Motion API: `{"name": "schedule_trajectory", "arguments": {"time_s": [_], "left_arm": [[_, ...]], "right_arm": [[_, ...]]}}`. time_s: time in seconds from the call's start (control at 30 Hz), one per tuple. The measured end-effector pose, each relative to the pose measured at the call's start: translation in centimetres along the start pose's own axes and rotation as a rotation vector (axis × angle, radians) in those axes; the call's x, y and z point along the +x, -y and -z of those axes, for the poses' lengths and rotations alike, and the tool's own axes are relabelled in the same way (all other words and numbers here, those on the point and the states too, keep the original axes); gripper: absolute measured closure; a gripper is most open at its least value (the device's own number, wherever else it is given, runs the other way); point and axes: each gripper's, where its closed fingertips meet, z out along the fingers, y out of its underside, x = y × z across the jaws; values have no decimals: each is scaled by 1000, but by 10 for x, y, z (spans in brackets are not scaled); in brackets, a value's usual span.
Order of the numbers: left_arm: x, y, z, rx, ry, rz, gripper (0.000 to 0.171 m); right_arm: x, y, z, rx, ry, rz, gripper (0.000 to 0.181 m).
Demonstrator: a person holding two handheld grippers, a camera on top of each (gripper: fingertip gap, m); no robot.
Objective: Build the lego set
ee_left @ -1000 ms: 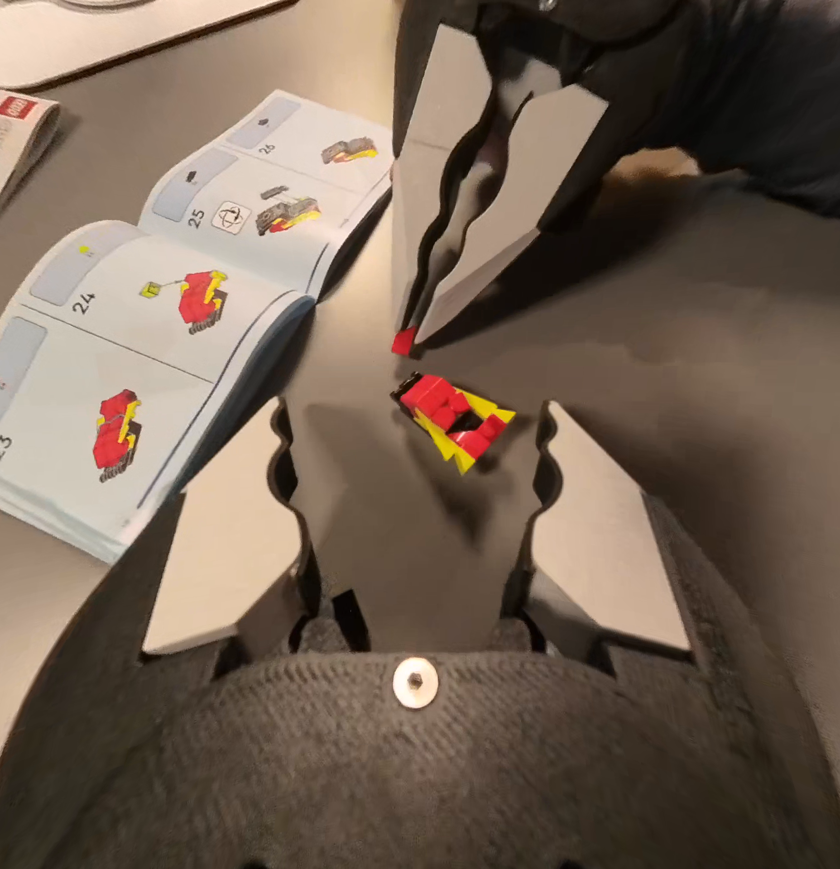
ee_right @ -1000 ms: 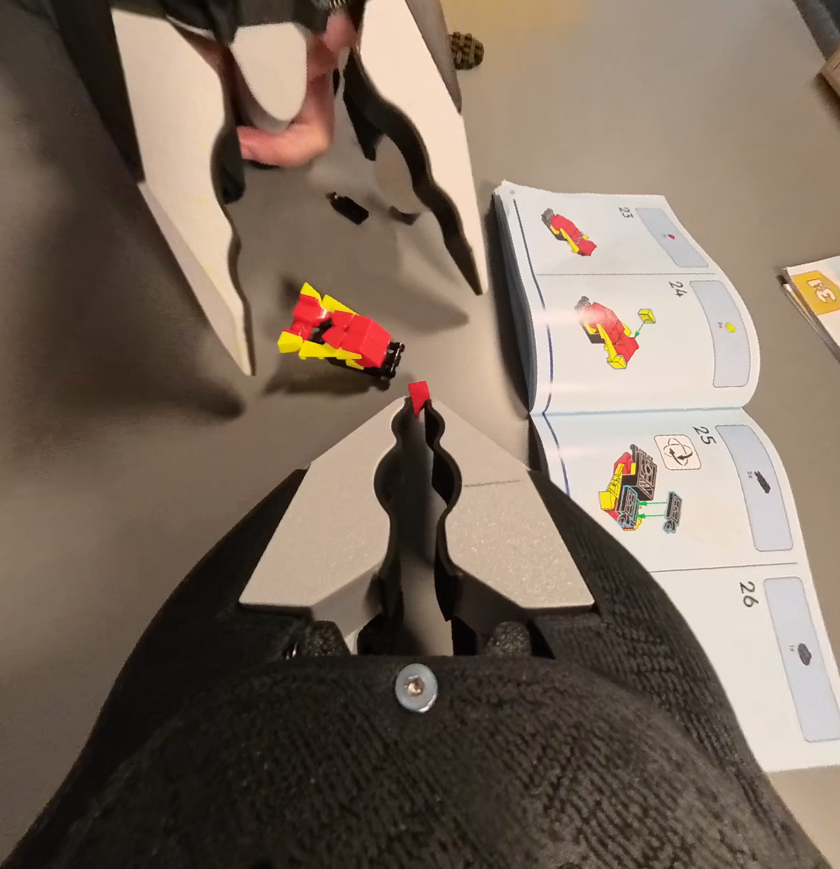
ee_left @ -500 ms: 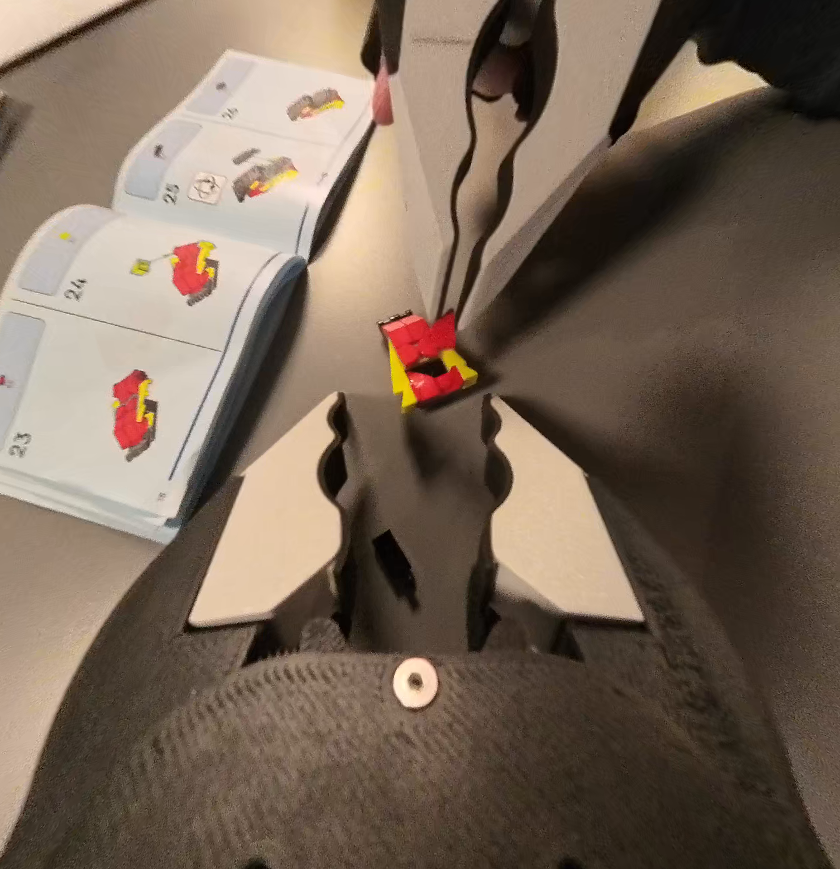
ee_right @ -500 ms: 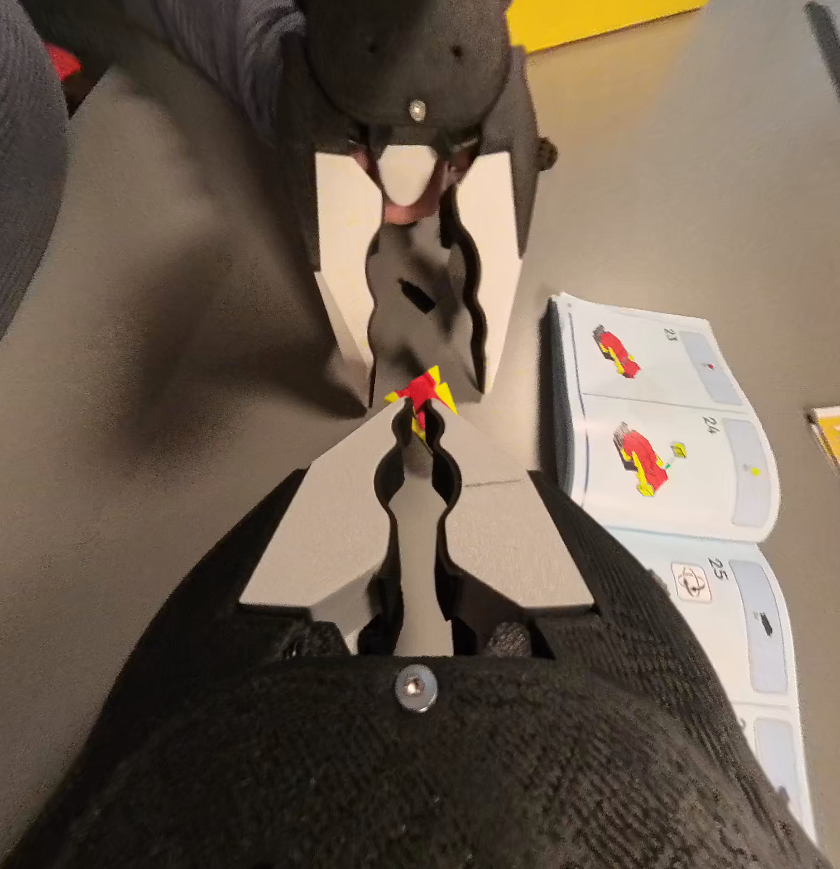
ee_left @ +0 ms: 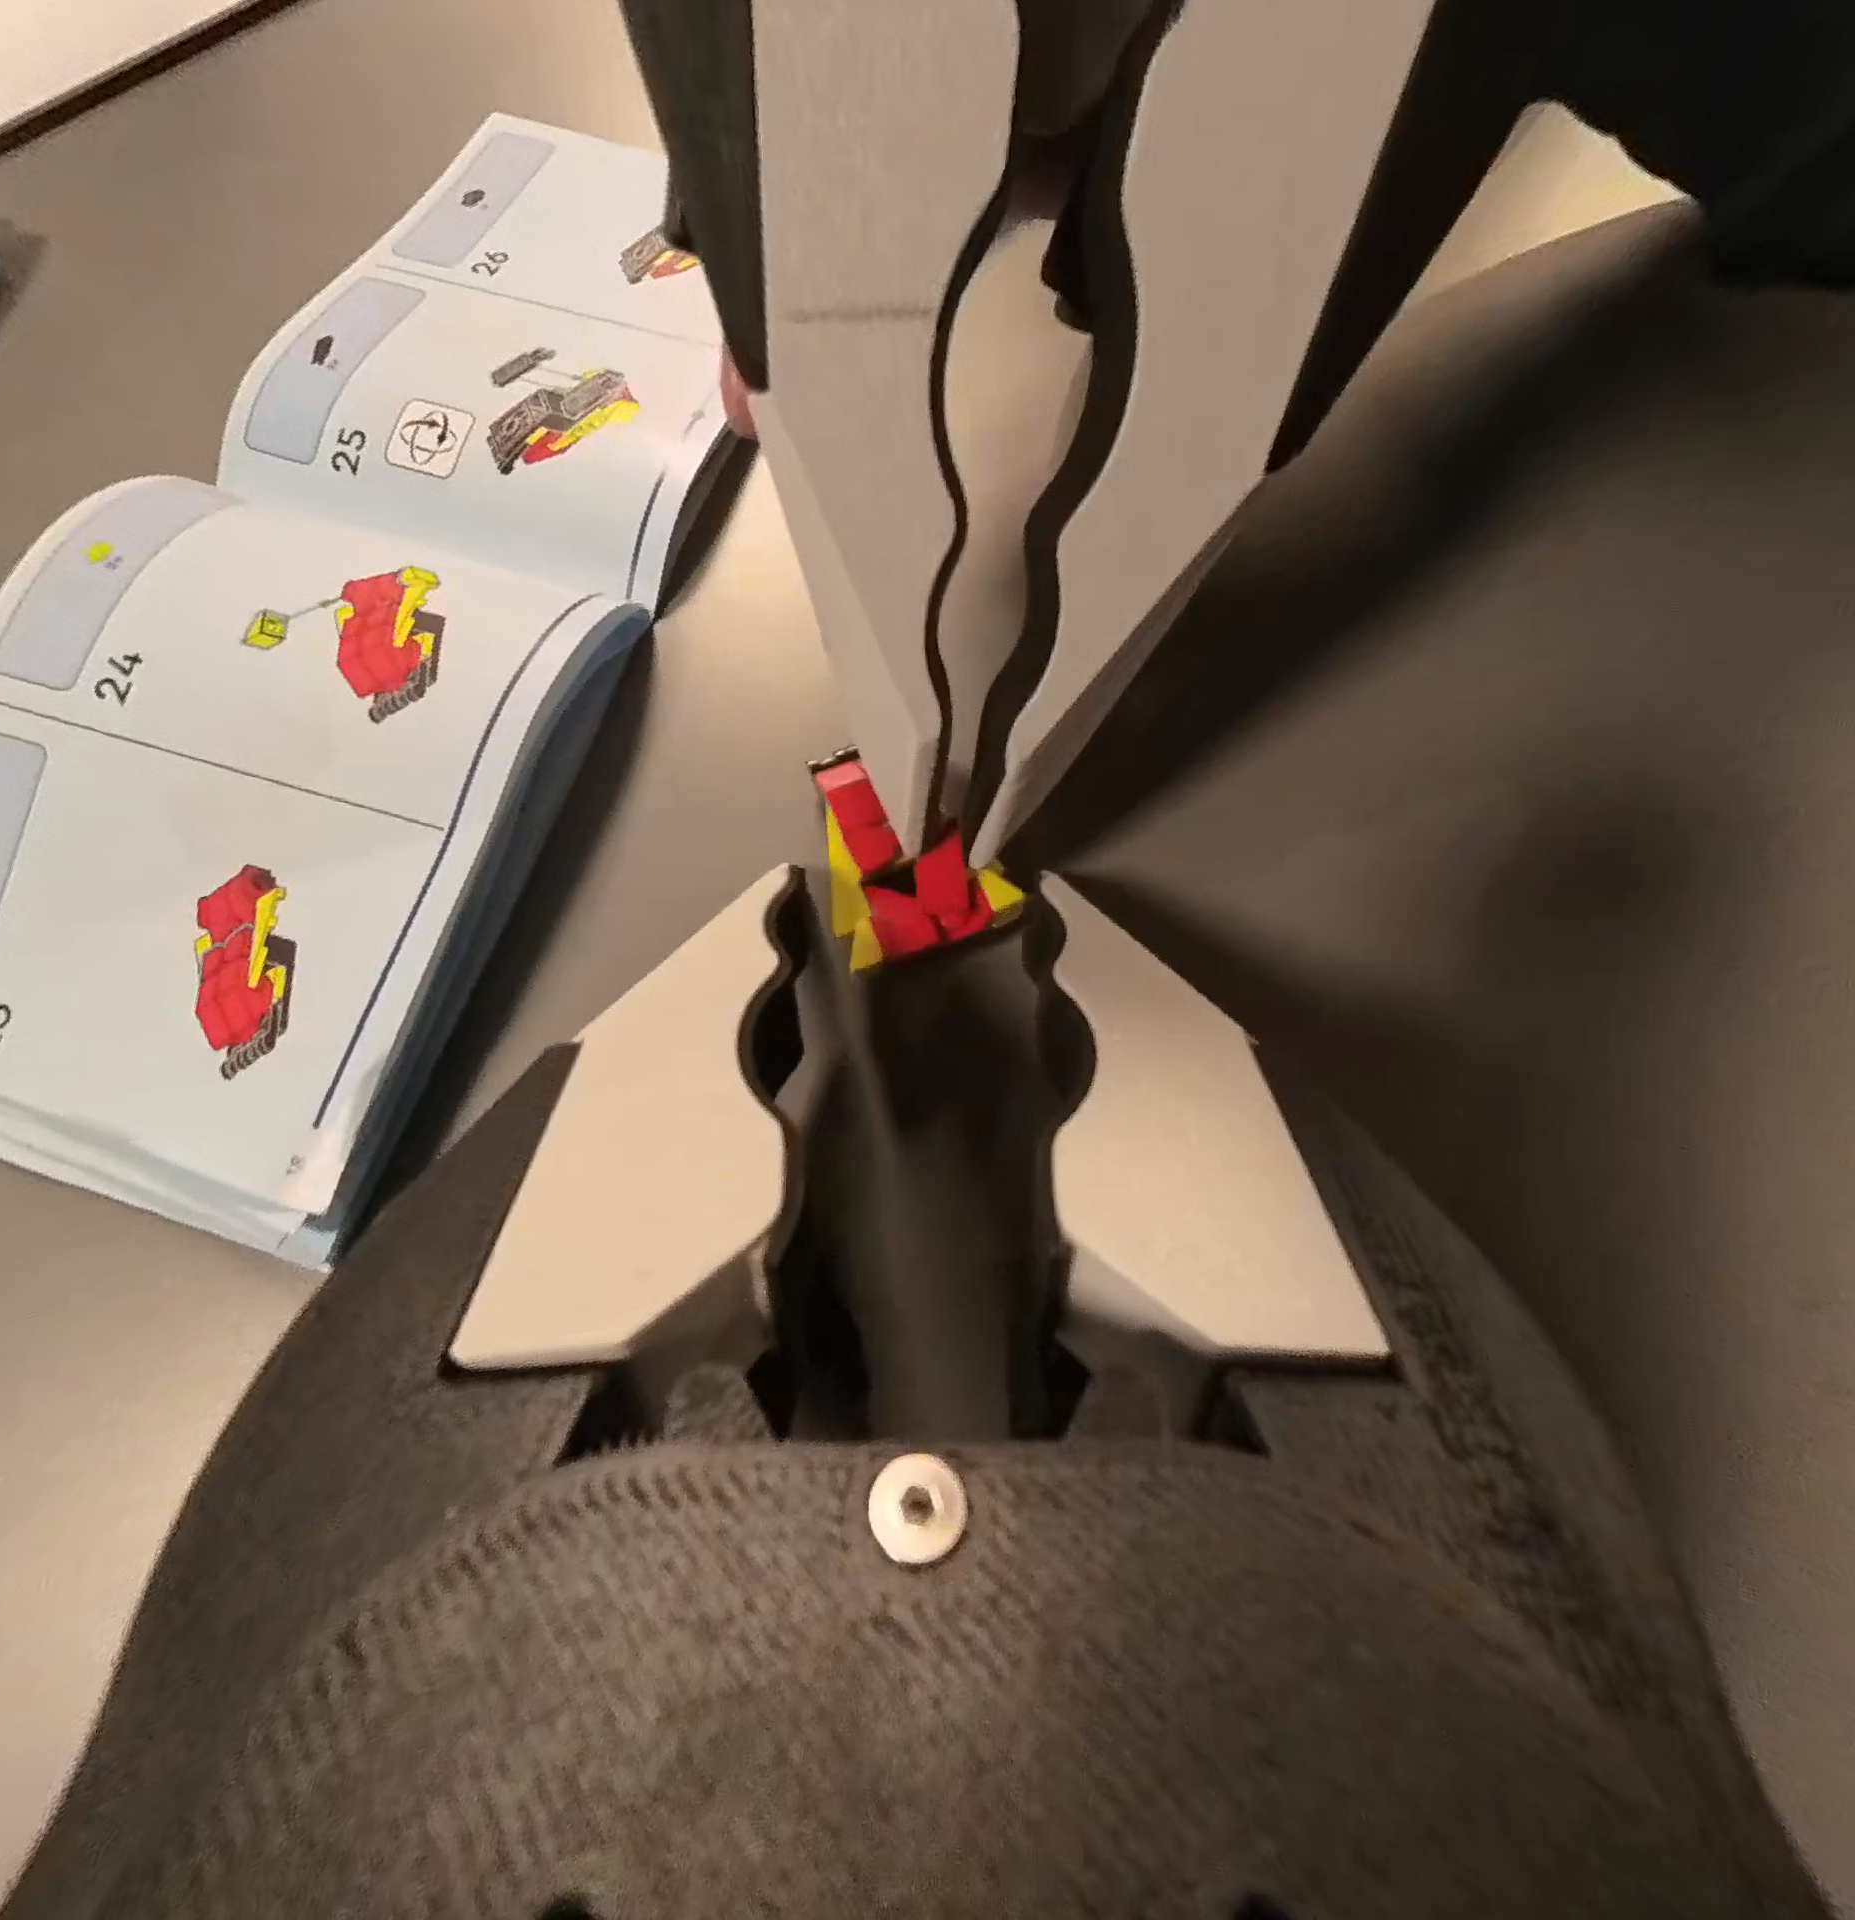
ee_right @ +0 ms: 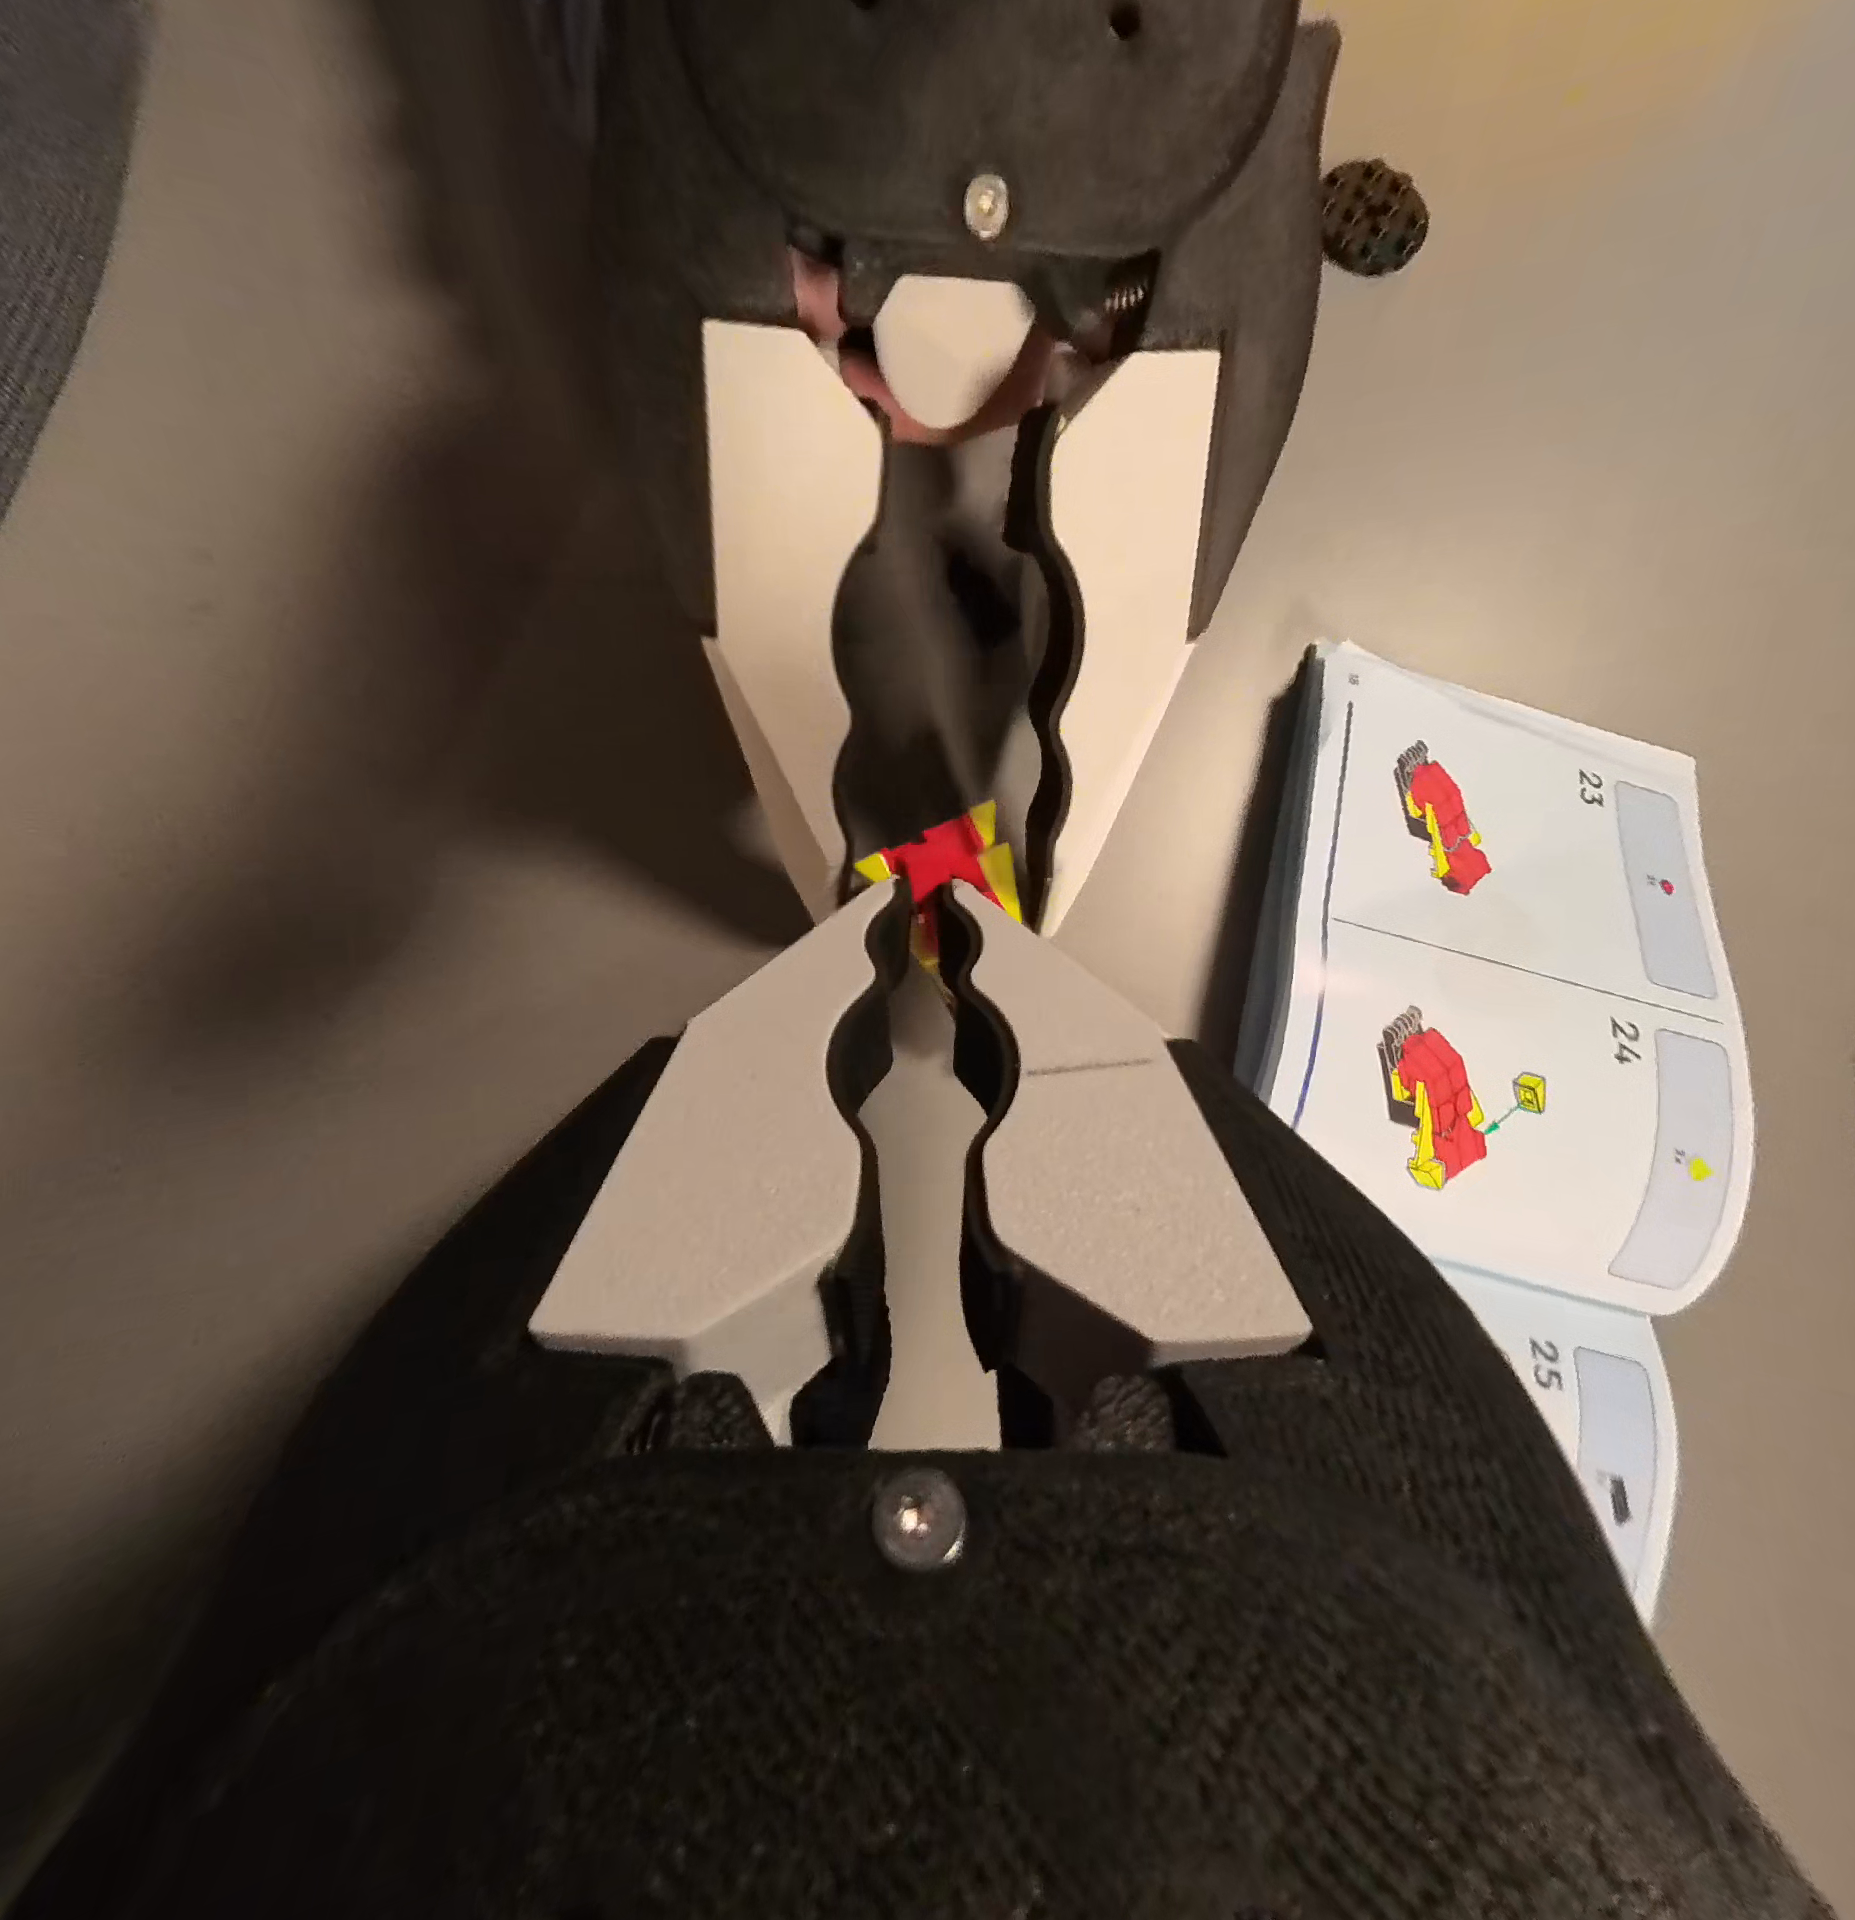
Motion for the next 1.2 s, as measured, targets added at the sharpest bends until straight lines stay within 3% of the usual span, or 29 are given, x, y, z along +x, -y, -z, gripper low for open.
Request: {"name": "schedule_trajectory", "arguments": {"time_s": [0.5,0.8,0.97,1.07,1.2], "left_arm": [[1,-1,1,0,-17,-10,136],[1,-1,1,0,-19,-10,136],[1,0,1,2,-25,-2,136],[-1,3,4,28,-37,26,136],[-8,11,13,104,-59,104,136]], "right_arm": [[-3,3,-2,43,68,-55,177],[0,2,1,20,31,-42,169],[-6,7,6,47,-95,69,138],[-3,-3,-1,-7,-250,194,120],[18,-3,9,-39,-533,317,118]]}}
